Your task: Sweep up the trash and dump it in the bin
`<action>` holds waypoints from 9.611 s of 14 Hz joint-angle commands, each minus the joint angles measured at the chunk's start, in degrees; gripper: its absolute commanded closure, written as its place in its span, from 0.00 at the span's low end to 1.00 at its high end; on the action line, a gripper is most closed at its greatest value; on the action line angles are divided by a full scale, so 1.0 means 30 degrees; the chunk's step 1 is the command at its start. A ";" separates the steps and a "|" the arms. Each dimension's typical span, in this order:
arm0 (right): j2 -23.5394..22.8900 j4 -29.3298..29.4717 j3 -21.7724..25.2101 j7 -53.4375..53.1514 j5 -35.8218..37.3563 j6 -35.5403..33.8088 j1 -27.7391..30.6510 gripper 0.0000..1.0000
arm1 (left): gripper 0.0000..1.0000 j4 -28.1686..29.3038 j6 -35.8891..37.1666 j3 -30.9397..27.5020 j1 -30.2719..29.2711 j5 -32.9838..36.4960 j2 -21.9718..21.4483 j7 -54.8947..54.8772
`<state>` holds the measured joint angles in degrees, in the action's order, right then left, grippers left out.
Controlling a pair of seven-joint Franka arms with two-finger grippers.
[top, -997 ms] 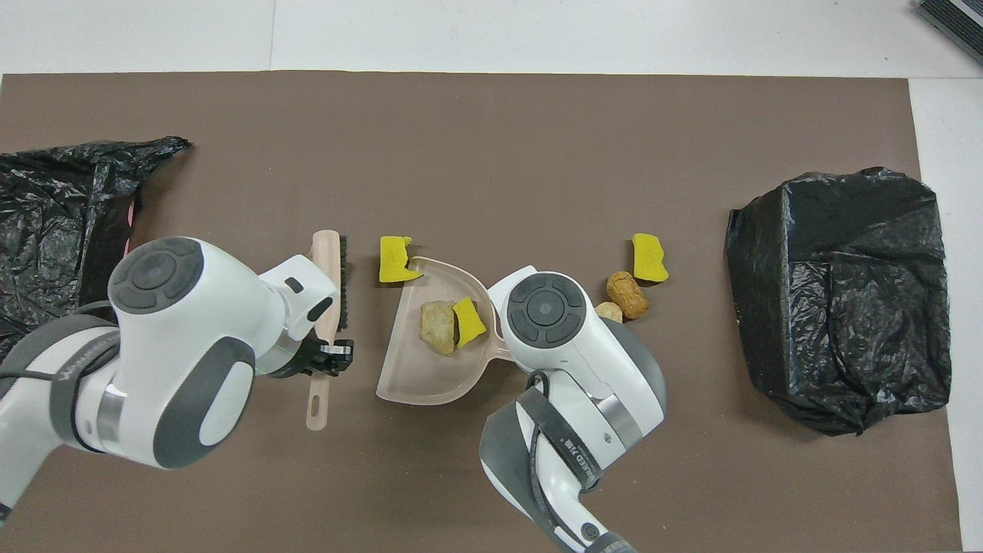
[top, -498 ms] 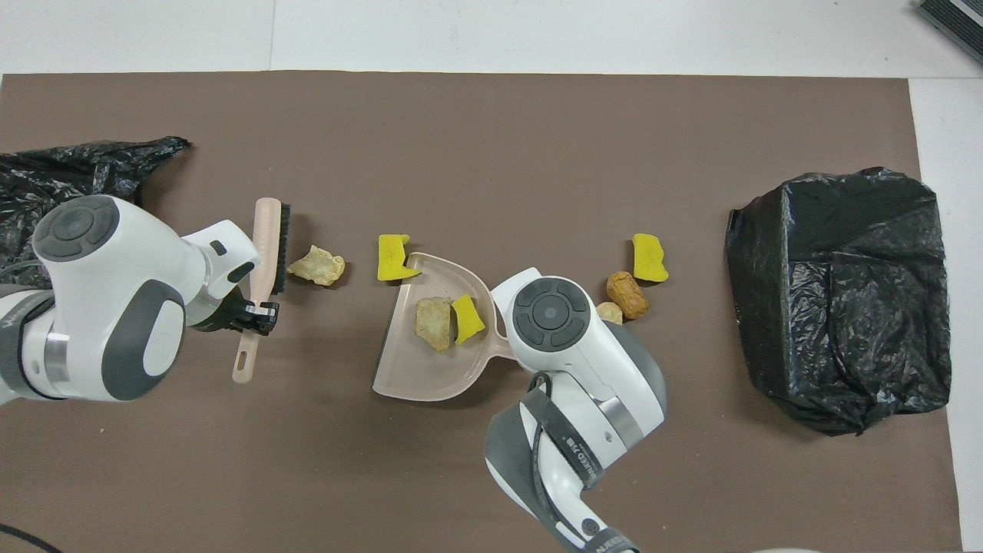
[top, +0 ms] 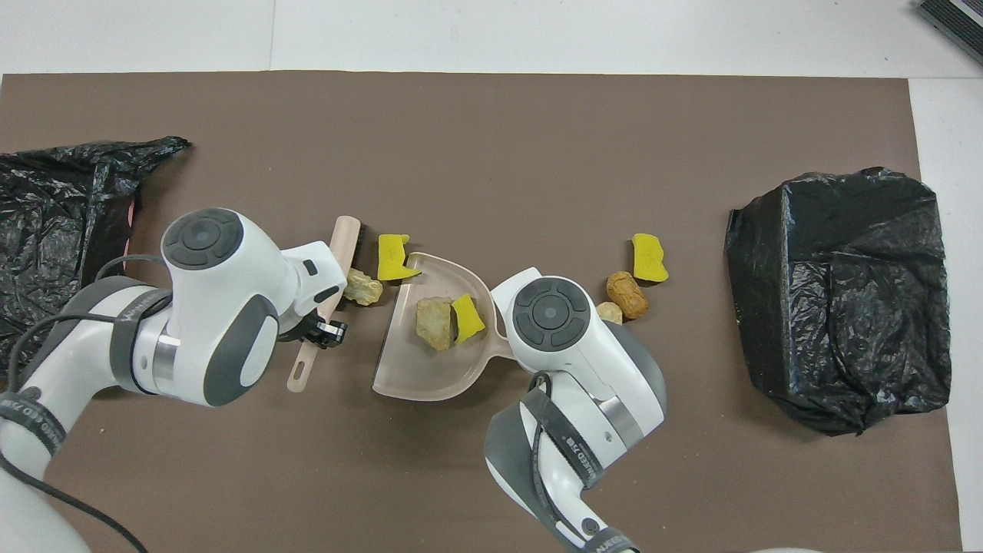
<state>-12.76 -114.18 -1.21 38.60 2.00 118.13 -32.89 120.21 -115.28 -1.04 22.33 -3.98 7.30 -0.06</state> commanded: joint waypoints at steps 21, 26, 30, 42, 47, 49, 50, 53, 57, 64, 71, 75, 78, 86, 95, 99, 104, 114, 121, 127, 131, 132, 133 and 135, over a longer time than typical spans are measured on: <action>0.3339 0.0090 -0.0008 0.0224 0.0153 -0.1578 0.3048 1.00 | 1.00 -0.0227 0.1455 -0.0092 -0.0466 -0.0459 -0.1027 0.4706; 0.6474 0.0617 0.0167 0.4346 0.0095 -0.4919 0.7351 1.00 | 1.00 0.0036 0.1280 -0.0005 -0.0062 -0.0459 -0.1173 0.6340; 0.7330 0.1084 0.0167 1.0056 0.0007 -0.6329 1.2619 1.00 | 1.00 0.2606 -0.0968 0.0084 0.2657 -0.0488 -0.2662 0.9852; 0.6772 0.0911 0.0256 1.7480 0.8609 -0.2843 1.7853 1.00 | 0.74 0.6307 -0.3907 0.0113 0.9785 -0.2422 -0.4514 1.5901; 0.6743 0.0734 0.0197 1.8039 1.2246 -0.2111 1.6356 1.00 | 0.00 0.4379 -0.3002 -0.0033 0.6629 -0.2393 -0.3959 1.3127; 0.6743 0.0734 0.0197 1.8156 1.3332 -0.2111 1.6033 1.00 | 0.00 0.3178 -0.2152 -0.0033 0.4638 -0.2334 -0.3811 1.1162; 0.6743 0.0734 0.0197 1.8215 1.3627 -0.2111 1.6003 1.00 | 0.00 0.2563 -0.1568 -0.0033 0.3700 -0.2276 -0.3665 0.9992; 0.6772 0.0734 0.0138 1.8275 1.4479 -0.2314 1.5771 1.00 | 0.00 -0.0334 0.1067 -0.0092 0.1093 -0.2129 -0.2700 0.7468; 0.7006 0.1523 0.0109 1.8887 1.5768 -0.3773 1.5037 1.00 | 0.00 -0.3089 0.3848 -0.0092 -0.2483 -0.1807 -0.2551 0.2870; 0.7475 0.1294 -0.0095 1.7081 1.7462 -0.5245 1.3163 1.00 | 0.00 -0.9093 0.8656 -0.0121 -0.5390 0.0590 -0.1676 0.0344; 0.7651 0.1460 -0.0184 1.6430 1.9140 -0.5413 1.2312 1.00 | 0.00 -0.9777 0.8984 -0.0150 -0.5714 0.0888 -0.1729 -0.0245; 0.7769 0.4625 -0.0448 1.5412 1.4085 -0.9278 1.2311 1.00 | 0.00 -0.9748 0.8691 -0.0150 -0.5685 0.0859 -0.1760 -0.0157; 0.8353 0.5276 -0.0623 1.0766 1.0656 -1.1276 1.2311 1.00 | 0.00 -0.9748 0.8691 -0.0150 -0.5714 0.0859 -0.1760 -0.0157; 0.7012 0.4924 -0.5979 -1.2112 0.1212 -1.1433 1.1348 1.00 | 0.00 -0.9748 0.8662 -0.0150 -0.5684 0.0859 -0.1760 -0.0157; -0.3207 0.9082 -0.6102 -2.5670 -0.0491 -0.2910 0.5223 1.00 | 0.00 -0.9719 0.8662 -0.0121 -0.5684 0.0859 -0.1760 -0.0040; -0.4913 0.9113 -0.6073 -2.6020 0.0475 -0.0827 0.4081 1.00 | 0.00 -0.9719 0.8662 -0.0121 -0.5684 0.0859 -0.1760 -0.0040; -0.5561 0.8792 -0.6102 -2.7042 0.1909 0.1051 0.3374 1.00 | 0.00 -0.9689 0.8662 -0.0121 -0.5684 0.0830 -0.1760 -0.0070; -0.6674 0.8703 -0.6161 -2.7401 0.1852 0.2371 0.3288 0.38 | 0.00 -0.9455 0.8311 -0.0121 -0.5509 0.0801 -0.1847 -0.0216; -0.3958 0.8121 -0.6277 -2.7165 0.1502 -0.0021 0.3434 0.00 | 0.00 -0.9512 0.7931 0.0055 -0.5043 0.0684 -0.1177 -0.0158; 0.2835 0.0957 -0.6893 -2.4828 -0.2857 -0.1997 0.2440 0.00 | 0.00 -0.9864 0.6293 0.0142 -0.2815 0.0625 0.1138 0.1802; 0.4255 -0.2485 -0.6893 -2.3443 -0.4826 -0.0006 0.2002 0.00 | 0.00 -1.1501 0.4742 0.0142 -0.0272 0.0537 0.4180 0.3991; 0.3963 -0.2778 -0.6864 -2.3618 -0.4856 0.0927 0.1477 0.00 | 0.00 -1.1535 0.4185 0.0142 -0.0120 0.0537 0.4420 0.4699; 0.3380 -0.2955 -0.6864 -2.3852 -0.4828 0.1777 0.1269 0.00 | 0.00 -1.1564 0.4093 0.0142 -0.0060 0.0508 0.4509 0.4880; 0.2616 -0.3219 -0.6864 -2.4408 -0.4856 0.3156 0.0509 0.00 | 0.00 -1.1623 0.3598 0.0142 0.1077 0.0566 0.5034 0.6134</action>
<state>-3.07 -122.62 -22.09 -34.00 -10.99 123.48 -29.50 87.68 -103.87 0.25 22.92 -2.74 20.45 15.16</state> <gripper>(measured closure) 0.000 0.000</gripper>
